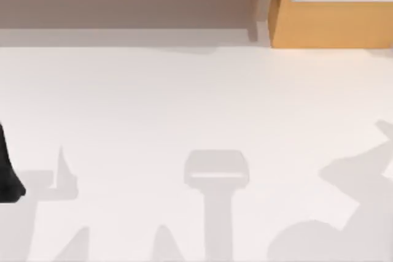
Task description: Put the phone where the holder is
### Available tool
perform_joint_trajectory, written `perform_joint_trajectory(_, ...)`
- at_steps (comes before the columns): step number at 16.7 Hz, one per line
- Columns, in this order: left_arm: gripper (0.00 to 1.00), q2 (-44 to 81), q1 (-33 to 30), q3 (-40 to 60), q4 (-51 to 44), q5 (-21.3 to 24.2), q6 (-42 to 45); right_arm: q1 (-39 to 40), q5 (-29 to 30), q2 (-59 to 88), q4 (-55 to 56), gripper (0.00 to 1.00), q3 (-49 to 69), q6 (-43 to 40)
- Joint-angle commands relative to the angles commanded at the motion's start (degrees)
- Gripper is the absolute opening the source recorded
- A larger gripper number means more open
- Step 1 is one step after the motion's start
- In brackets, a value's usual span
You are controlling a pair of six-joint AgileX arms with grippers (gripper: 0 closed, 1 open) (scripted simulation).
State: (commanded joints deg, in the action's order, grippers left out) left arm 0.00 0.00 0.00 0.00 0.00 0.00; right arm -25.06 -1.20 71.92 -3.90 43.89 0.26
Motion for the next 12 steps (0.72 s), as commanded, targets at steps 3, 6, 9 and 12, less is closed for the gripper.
perform_joint_trajectory(3, 1.00, 0.00, 0.00, 0.00, 0.00, 0.00, 0.00, -2.26, -2.28, 0.11, 4.23, 0.00, -0.99, -2.02)
perform_joint_trajectory(6, 1.00, 0.00, 0.00, 0.00, 0.00, 0.00, 0.00, -3.03, -4.28, 0.54, 7.29, 0.00, -1.59, -3.52)
perform_joint_trajectory(9, 1.00, 0.00, 0.00, 0.00, 0.00, 0.00, 0.00, -2.93, -5.71, 1.06, 9.11, 0.00, -1.83, -4.49)
perform_joint_trajectory(12, 1.00, 0.00, 0.00, 0.00, 0.00, 0.00, 0.00, -2.70, -6.29, 1.38, 9.75, 0.00, -1.86, -4.88)
